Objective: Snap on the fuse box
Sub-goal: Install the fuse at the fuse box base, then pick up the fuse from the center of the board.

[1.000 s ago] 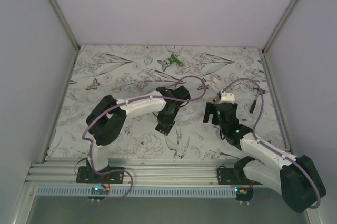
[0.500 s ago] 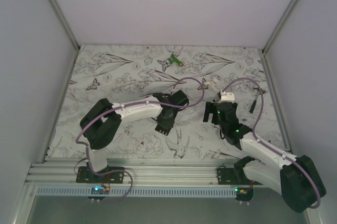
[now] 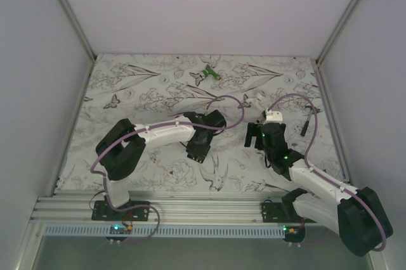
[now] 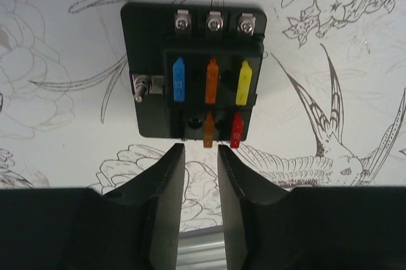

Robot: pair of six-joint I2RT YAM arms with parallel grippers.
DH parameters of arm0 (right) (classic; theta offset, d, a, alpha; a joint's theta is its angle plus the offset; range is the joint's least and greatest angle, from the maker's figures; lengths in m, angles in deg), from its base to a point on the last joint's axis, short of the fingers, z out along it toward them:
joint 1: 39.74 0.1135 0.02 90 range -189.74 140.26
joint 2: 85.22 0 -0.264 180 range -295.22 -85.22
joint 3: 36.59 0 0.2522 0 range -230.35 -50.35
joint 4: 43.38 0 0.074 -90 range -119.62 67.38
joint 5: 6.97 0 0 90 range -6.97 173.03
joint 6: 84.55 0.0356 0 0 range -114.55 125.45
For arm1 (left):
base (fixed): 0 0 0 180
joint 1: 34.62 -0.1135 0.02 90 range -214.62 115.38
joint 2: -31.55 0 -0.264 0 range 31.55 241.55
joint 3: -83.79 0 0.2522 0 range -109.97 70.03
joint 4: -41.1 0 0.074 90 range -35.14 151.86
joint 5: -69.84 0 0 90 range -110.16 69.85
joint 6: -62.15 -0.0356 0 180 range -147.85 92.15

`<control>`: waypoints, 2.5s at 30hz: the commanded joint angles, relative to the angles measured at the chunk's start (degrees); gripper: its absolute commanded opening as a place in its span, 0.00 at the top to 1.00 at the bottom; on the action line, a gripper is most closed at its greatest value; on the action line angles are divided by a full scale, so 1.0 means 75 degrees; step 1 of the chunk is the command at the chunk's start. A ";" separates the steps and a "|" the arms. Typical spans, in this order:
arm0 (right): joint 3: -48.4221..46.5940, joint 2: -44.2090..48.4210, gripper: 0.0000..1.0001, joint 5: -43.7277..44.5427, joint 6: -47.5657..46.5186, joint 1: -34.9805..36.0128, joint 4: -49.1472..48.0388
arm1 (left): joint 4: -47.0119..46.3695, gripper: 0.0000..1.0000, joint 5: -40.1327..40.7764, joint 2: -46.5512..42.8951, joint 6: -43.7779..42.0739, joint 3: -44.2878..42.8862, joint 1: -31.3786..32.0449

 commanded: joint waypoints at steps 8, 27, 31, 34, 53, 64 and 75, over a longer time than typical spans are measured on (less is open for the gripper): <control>-0.0248 0.0029 0.00 0.0000 -0.0051 -0.0068 -0.0186 | 0.0764 0.49 0.0001 -0.1071 -0.0144 -0.0456 -0.0342; -0.0272 -0.0197 0.01 -0.0083 -0.0055 -0.0066 -0.0301 | -0.0023 0.45 0.0202 0.1019 -0.0510 -0.1837 -0.3272; -0.0306 -0.0358 0.00 -0.0127 -0.0051 -0.0066 -0.0325 | -0.0184 0.45 0.0224 0.1505 -0.0262 -0.2231 -0.3515; -0.0307 -0.0427 0.00 -0.0149 -0.0053 -0.0065 -0.0369 | -0.0211 0.46 0.0313 0.1874 0.0000 -0.2498 -0.3638; -0.0307 -0.0529 0.00 -0.0198 -0.0050 -0.0066 -0.0430 | -0.0050 0.66 0.0822 0.2297 0.1064 -0.2437 -0.3691; -0.0307 -0.0482 0.01 -0.0215 -0.0048 -0.0066 -0.0370 | 0.0022 0.70 0.0790 0.2173 0.1173 -0.2120 -0.3692; -0.0308 -0.0442 0.01 -0.0228 -0.0063 -0.0065 -0.0348 | 0.0034 0.71 0.0517 0.2337 0.0945 -0.2280 -0.3730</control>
